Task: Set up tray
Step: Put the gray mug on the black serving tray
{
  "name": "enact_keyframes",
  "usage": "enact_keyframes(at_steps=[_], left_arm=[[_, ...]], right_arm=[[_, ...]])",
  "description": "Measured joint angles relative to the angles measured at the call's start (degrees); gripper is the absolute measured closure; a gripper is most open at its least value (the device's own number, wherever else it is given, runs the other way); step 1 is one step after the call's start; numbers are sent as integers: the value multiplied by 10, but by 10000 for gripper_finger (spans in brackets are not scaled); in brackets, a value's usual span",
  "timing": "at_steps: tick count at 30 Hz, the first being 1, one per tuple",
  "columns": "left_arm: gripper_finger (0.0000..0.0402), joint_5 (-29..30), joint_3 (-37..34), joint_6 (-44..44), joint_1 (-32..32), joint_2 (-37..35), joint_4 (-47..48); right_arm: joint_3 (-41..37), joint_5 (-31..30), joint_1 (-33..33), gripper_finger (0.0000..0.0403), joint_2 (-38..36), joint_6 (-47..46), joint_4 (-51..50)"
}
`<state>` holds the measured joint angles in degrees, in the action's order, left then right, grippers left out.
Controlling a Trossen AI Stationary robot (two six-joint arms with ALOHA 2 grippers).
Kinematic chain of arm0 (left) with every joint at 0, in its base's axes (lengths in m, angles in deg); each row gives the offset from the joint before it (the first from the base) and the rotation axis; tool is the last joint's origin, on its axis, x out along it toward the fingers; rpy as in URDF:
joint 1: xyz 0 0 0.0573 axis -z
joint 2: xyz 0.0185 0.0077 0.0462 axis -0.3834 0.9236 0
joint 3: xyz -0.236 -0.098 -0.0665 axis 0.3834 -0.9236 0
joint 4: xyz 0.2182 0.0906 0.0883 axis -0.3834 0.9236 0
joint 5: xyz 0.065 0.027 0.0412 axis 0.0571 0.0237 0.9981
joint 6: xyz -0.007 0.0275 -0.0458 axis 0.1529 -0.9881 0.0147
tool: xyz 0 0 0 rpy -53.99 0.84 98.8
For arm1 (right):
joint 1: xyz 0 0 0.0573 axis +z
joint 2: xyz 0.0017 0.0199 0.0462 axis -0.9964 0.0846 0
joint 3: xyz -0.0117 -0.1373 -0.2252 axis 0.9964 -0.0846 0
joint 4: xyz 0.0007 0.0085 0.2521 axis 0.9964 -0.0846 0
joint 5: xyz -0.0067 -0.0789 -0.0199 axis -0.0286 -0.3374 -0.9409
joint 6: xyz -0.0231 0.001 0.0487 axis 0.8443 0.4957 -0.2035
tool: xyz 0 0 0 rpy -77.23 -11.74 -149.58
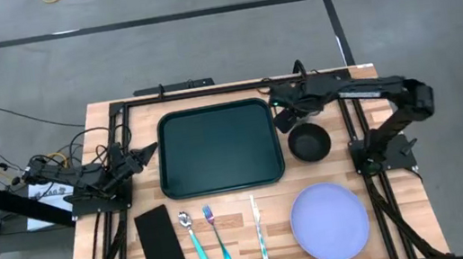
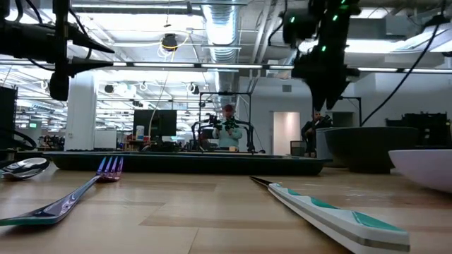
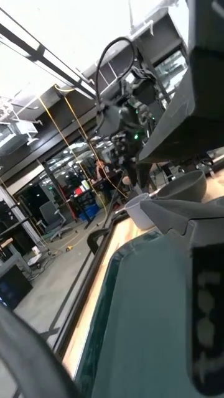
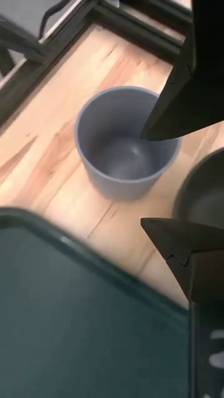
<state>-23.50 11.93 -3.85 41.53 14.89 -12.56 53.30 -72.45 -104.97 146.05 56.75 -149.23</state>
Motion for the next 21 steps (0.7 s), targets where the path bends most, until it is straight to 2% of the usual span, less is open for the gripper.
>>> enact_keyframes(at_steps=[6, 14, 17, 21], left_arm=[[306, -5, 0, 0, 0, 0, 14], [306, -30, 0, 2, 0, 0, 31], [306, -30, 0, 2, 0, 0, 33], [306, -30, 0, 2, 0, 0, 34]], right_arm=[[1, -1, -10, 198, 64, -4, -11], [1, 0, -17, 204, 113, -4, -3], [1, 6, -19, 228, 125, -1, 0], [1, 12, -25, 289, 131, -1, 0]])
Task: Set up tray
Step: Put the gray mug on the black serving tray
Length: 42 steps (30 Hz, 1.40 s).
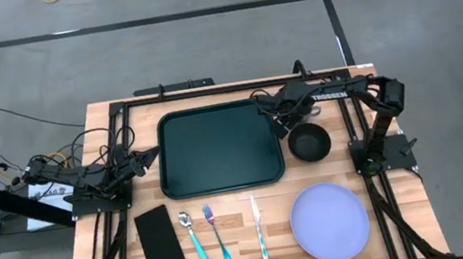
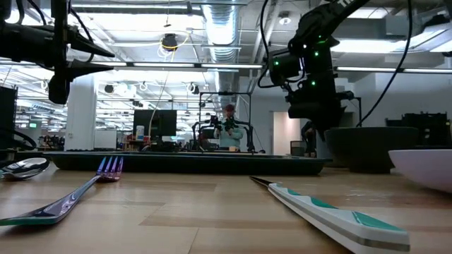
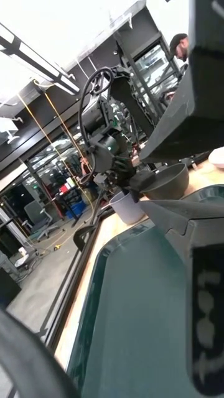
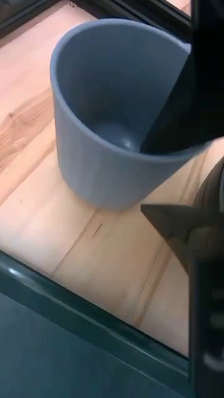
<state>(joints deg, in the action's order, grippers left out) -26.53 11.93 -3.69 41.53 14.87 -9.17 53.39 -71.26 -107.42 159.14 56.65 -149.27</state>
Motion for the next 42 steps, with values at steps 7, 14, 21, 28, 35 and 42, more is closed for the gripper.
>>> enact_keyframes(at_steps=[7, 14, 21, 28, 35, 42], left_arm=[[306, 0, 0, 0, 0, 0, 11], [306, 1, 0, 0, 0, 0, 12], [306, 1, 0, 0, 0, 0, 20], [306, 1, 0, 0, 0, 0, 21], [306, 2, 0, 0, 0, 0, 26], [306, 2, 0, 0, 0, 0, 33]], right_arm=[[0, 2, 0, 393, -20, 1, 21], [65, 17, 8, 397, -35, 57, 30], [210, 87, 31, 400, 14, 186, 60], [285, 120, 11, 401, 112, 201, 42], [300, 126, -5, 402, 183, 183, 38], [300, 135, -5, 402, 188, 196, 85]])
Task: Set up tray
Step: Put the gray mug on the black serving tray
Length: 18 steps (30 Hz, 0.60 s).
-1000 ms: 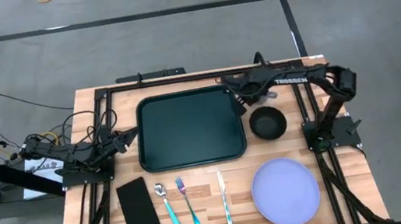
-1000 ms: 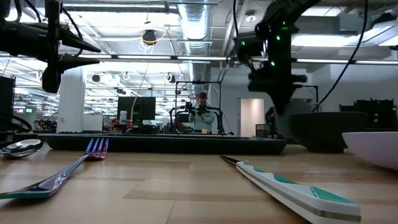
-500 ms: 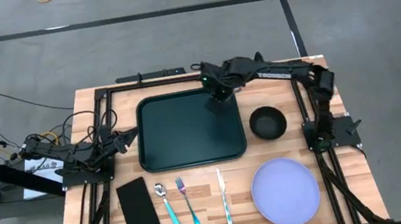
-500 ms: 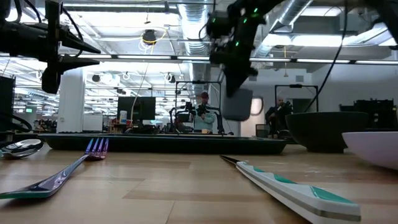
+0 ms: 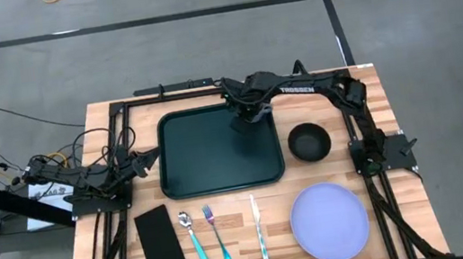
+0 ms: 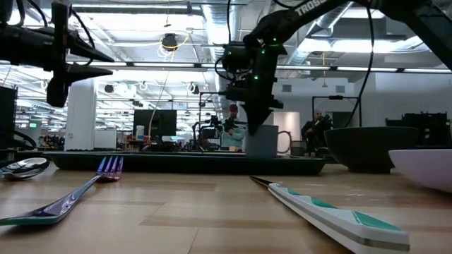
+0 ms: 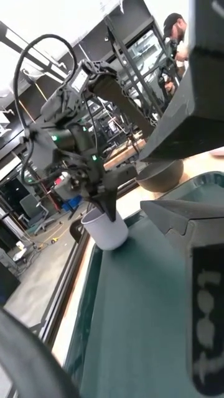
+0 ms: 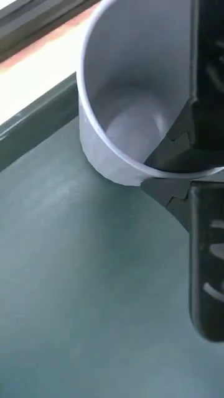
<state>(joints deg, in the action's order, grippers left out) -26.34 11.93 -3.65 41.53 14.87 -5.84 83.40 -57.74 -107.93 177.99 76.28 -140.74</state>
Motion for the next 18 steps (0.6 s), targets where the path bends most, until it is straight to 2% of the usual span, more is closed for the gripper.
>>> enact_keyframes(at_steps=[18], left_arm=[[306, 0, 0, 0, 0, 0, 11]], right_arm=[[0, 18, -28, 403, 0, -1, 1]])
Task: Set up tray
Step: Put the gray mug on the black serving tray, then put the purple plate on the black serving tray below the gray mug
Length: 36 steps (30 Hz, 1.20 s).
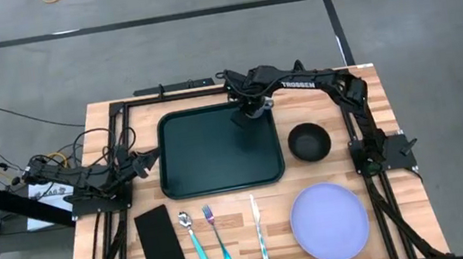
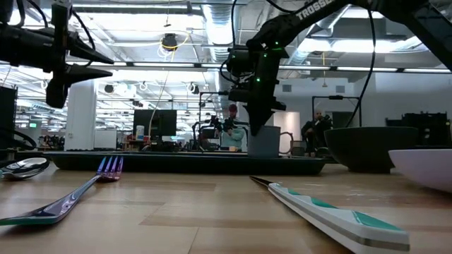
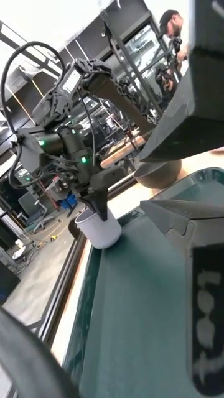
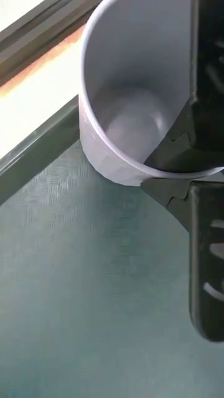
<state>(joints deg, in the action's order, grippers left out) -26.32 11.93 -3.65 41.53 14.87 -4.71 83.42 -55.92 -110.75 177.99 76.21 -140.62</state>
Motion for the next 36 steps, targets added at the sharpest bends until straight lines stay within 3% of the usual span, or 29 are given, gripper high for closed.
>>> enact_keyframes(at_steps=[10, 19, 29, 36], left_arm=[[306, 0, 1, 0, 0, 0, 14], [306, 0, 1, 0, 0, 0, 14], [306, 0, 1, 0, 0, 0, 14], [306, 2, 1, 0, 0, 0, 15]], right_arm=[[1, -1, 4, 398, 13, 0, 5], [-2, -2, 8, 364, 18, 2, 7], [2, -16, 8, 283, 12, 4, 7], [91, -47, 13, 215, 12, 15, -65]])
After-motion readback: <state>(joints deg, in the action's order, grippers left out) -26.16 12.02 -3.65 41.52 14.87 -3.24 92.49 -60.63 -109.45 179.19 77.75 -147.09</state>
